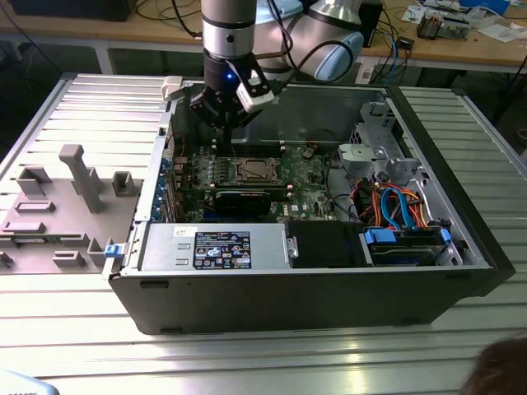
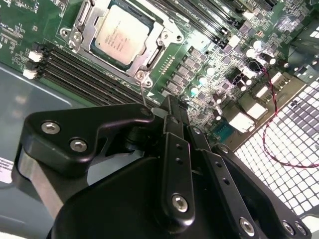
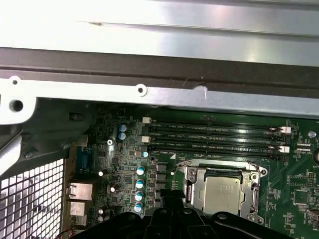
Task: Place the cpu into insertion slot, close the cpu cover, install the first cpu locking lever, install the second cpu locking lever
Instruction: 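Install the first cpu locking lever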
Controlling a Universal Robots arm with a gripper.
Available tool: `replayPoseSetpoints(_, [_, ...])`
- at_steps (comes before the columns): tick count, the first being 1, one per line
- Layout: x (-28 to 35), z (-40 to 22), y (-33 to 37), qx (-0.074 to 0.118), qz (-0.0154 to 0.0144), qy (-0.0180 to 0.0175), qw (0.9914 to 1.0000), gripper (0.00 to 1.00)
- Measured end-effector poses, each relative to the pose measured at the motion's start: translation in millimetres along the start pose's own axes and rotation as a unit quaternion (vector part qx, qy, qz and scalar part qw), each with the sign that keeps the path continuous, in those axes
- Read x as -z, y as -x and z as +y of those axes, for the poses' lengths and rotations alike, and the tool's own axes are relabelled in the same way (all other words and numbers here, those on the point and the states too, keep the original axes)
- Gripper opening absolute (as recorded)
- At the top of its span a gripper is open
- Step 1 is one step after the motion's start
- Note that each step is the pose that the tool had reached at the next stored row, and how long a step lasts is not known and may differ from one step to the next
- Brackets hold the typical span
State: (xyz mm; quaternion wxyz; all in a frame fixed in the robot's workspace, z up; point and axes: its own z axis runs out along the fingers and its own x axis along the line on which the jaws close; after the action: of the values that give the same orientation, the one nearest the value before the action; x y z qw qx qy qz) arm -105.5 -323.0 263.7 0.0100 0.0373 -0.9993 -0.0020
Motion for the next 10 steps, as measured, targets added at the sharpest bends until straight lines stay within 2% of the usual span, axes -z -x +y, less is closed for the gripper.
replayPoseSetpoints(10, [-0.1, 0.5, -6.8, 0.000, 0.0001, -0.0001, 1.00000, 0.11])
